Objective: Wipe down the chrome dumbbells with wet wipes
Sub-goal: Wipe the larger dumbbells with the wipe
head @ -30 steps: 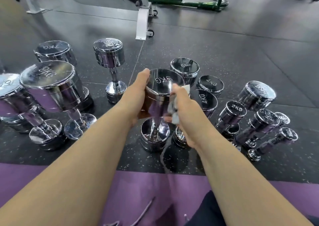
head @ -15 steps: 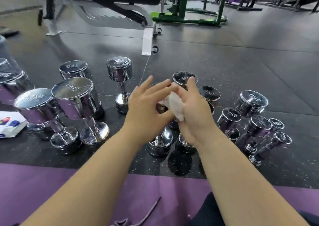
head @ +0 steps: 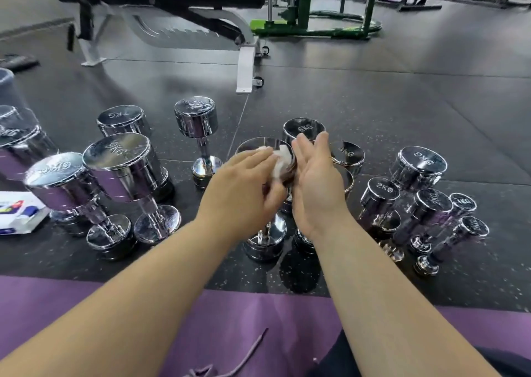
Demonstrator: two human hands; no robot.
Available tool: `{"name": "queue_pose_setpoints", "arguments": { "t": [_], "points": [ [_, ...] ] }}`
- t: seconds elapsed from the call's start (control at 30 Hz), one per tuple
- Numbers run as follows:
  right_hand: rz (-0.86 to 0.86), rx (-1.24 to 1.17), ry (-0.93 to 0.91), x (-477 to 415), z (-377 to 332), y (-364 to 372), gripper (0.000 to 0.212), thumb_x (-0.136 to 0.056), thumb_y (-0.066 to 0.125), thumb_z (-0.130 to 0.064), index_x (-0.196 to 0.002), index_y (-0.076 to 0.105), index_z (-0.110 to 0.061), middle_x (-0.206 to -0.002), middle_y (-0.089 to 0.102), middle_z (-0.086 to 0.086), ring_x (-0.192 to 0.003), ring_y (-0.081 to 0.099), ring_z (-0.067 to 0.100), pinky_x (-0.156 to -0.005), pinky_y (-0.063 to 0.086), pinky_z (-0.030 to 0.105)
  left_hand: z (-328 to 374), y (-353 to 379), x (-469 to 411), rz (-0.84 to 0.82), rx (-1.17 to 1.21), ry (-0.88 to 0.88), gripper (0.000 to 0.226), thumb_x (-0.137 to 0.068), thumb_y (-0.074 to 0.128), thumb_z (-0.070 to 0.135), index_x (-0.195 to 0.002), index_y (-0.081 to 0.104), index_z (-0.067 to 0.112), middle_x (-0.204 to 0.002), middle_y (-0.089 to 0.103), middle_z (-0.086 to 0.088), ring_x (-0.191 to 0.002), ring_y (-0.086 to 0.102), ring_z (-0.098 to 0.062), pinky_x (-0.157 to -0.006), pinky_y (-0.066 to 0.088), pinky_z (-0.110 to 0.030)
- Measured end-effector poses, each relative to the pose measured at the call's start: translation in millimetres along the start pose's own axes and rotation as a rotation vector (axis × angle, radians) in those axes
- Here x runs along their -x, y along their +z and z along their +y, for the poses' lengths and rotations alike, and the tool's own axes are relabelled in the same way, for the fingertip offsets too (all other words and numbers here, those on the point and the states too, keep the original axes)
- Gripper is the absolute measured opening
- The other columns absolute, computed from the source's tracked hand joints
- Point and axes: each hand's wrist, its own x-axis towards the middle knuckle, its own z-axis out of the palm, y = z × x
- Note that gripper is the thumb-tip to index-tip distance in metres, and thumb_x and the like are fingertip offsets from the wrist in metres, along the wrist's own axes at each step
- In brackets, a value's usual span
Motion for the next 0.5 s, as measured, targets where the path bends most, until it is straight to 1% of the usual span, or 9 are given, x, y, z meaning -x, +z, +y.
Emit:
{"name": "queue_pose_setpoints", "arguments": {
  "t": [0.03, 0.1, 0.13, 0.2, 0.27, 0.33, 0.4, 0.43, 0.5],
  "points": [
    [0.002, 0.011, -0.016, 1, 1, 2, 0.058, -0.104, 0.021, -0.052, -0.149, 0.037, -0.020, -0.150, 0.043, -0.010, -0.117, 0.048, -0.007, -0.070, 0.045, 0.008, -2, 1, -6, -0.041, 0.038, -0.061, 0.034, -0.092, 0.046, 0.030, -0.090, 0.076, 0.016, -0.099, 0.074, 0.003, -0.095, 0.058, -0.013, -0.087, 0.043, -0.022],
    [0.066, 0.098, -0.068, 0, 9, 0, 0.039, -0.105, 0.026, -0.047, -0.128, 0.051, -0.028, -0.111, 0.062, -0.017, -0.080, 0.059, -0.018, -0.057, 0.045, 0.004, -8, 2, -14, -0.051, 0.091, -0.203, 0.033, -0.094, 0.050, 0.033, -0.076, 0.073, 0.017, -0.087, 0.072, 0.007, -0.086, 0.060, -0.011, -0.078, 0.046, -0.022],
    [0.097, 0.136, -0.078, 1, 10, 0, 0.031, -0.105, 0.028, -0.045, -0.119, 0.052, -0.031, -0.094, 0.060, -0.022, -0.067, 0.058, -0.019, -0.053, 0.044, 0.003, -8, 4, -13, 0.002, 0.127, -0.273, 0.031, -0.095, 0.054, 0.031, -0.077, 0.073, 0.016, -0.089, 0.072, 0.009, -0.089, 0.062, -0.011, -0.078, 0.043, -0.013],
    [0.168, 0.156, -0.083, 2, 11, -1, 0.029, -0.105, 0.030, -0.046, -0.119, 0.051, -0.033, -0.085, 0.053, -0.027, -0.061, 0.057, -0.019, -0.053, 0.043, 0.003, 2, 7, 1, 0.184, 0.224, -0.456, 0.021, -0.096, 0.058, 0.023, -0.088, 0.076, 0.016, -0.100, 0.072, 0.012, -0.099, 0.061, -0.009, -0.081, 0.031, 0.001],
    [0.200, 0.118, -0.081, 1, 12, -2, 0.027, -0.105, 0.029, -0.046, -0.124, 0.045, -0.035, -0.088, 0.052, -0.025, -0.062, 0.056, -0.020, -0.053, 0.043, 0.001, 20, 9, 20, 0.312, 0.379, -0.695, 0.020, -0.097, 0.056, 0.017, -0.100, 0.075, 0.019, -0.093, 0.068, 0.017, -0.089, 0.061, -0.007, -0.074, 0.034, -0.001],
    [0.196, 0.096, -0.076, -1, 17, 0, 0.029, -0.105, 0.031, -0.047, -0.121, 0.048, -0.031, -0.093, 0.057, -0.019, -0.071, 0.058, -0.013, -0.063, 0.046, 0.005, 28, 15, 26, 0.362, 0.533, -0.905, 0.024, -0.098, 0.052, 0.015, -0.104, 0.074, 0.022, -0.076, 0.063, 0.018, -0.068, 0.056, -0.003, -0.061, 0.035, -0.005],
    [0.196, 0.134, -0.065, -2, 28, 2, 0.036, -0.099, 0.036, -0.053, -0.115, 0.053, -0.025, -0.108, 0.060, -0.010, -0.094, 0.057, 0.003, -0.090, 0.047, 0.022, 24, 20, 22, 0.348, 0.550, -1.004, 0.024, -0.097, 0.050, 0.013, -0.092, 0.072, 0.020, -0.062, 0.056, 0.015, -0.059, 0.048, -0.007, -0.054, 0.034, -0.008],
    [0.216, 0.169, -0.059, 0, 32, 3, 0.040, -0.096, 0.038, -0.053, -0.118, 0.055, -0.024, -0.118, 0.059, -0.008, -0.107, 0.054, 0.006, -0.101, 0.043, 0.028, 22, 22, 21, 0.324, 0.506, -1.025, 0.023, -0.096, 0.049, 0.012, -0.084, 0.069, 0.018, -0.059, 0.052, 0.011, -0.056, 0.043, -0.010, -0.051, 0.033, -0.012],
    [0.278, 0.214, -0.086, 5, 34, 7, 0.044, -0.099, 0.041, -0.044, -0.137, 0.052, -0.023, -0.130, 0.054, -0.013, -0.120, 0.048, 0.004, -0.106, 0.035, 0.026, 19, 26, 27, 0.257, 0.427, -1.043, 0.022, -0.092, 0.049, 0.009, -0.072, 0.059, 0.010, -0.056, 0.048, 0.003, -0.053, 0.036, -0.012, -0.052, 0.031, -0.025]
  ]
}}
